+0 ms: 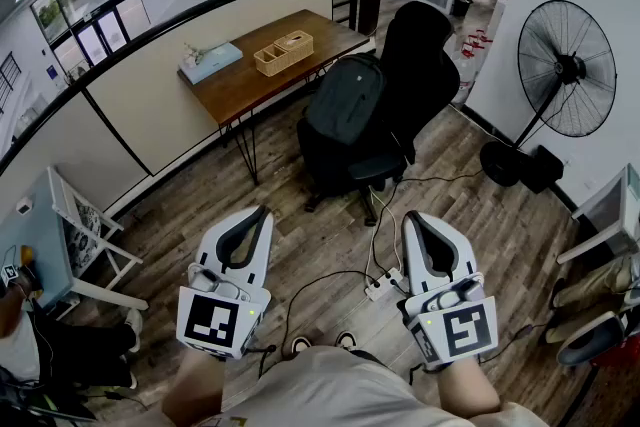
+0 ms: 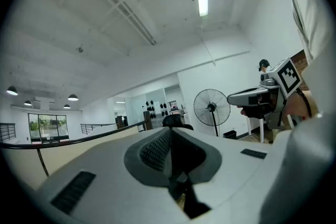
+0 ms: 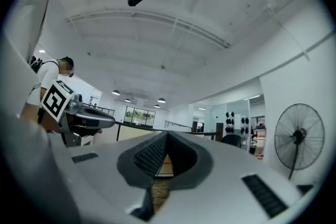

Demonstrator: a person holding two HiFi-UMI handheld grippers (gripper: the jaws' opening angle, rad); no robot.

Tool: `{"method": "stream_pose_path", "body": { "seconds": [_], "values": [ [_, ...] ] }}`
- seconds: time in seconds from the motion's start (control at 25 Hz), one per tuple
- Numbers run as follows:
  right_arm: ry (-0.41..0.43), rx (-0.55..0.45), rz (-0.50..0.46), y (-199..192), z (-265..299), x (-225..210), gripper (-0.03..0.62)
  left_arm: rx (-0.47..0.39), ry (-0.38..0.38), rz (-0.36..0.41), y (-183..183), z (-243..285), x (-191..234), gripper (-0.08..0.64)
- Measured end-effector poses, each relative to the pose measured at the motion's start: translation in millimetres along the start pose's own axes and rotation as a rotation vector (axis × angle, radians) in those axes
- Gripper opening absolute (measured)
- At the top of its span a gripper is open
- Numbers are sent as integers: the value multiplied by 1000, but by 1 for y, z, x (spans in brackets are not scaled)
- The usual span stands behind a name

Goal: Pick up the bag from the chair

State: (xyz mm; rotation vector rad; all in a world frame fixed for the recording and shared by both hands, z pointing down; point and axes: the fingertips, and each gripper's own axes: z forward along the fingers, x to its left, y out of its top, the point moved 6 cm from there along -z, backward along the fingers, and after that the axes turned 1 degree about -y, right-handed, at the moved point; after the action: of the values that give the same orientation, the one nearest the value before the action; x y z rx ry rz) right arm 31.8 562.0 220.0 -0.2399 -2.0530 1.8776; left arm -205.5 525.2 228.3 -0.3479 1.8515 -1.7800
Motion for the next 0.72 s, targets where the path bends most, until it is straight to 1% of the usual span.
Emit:
{"method": "stream_pose_path", "body": {
  "seconds": [0.16, 0.48, 0.6, 0.72],
  "values": [
    [1, -17, 36, -4, -2, -9, 3, 8, 0, -12, -2, 2, -6, 14],
    [3, -8, 52, -10, -7, -25, 3, 7, -6, 10, 1, 14, -19, 14],
    [4, 0, 56, -14, -12, -34, 3, 14, -13, -7, 2, 21, -29, 14],
    [23, -18, 78, -15, -18, -44, 3, 22, 6, -10, 4, 23, -38, 14]
  ]
}}
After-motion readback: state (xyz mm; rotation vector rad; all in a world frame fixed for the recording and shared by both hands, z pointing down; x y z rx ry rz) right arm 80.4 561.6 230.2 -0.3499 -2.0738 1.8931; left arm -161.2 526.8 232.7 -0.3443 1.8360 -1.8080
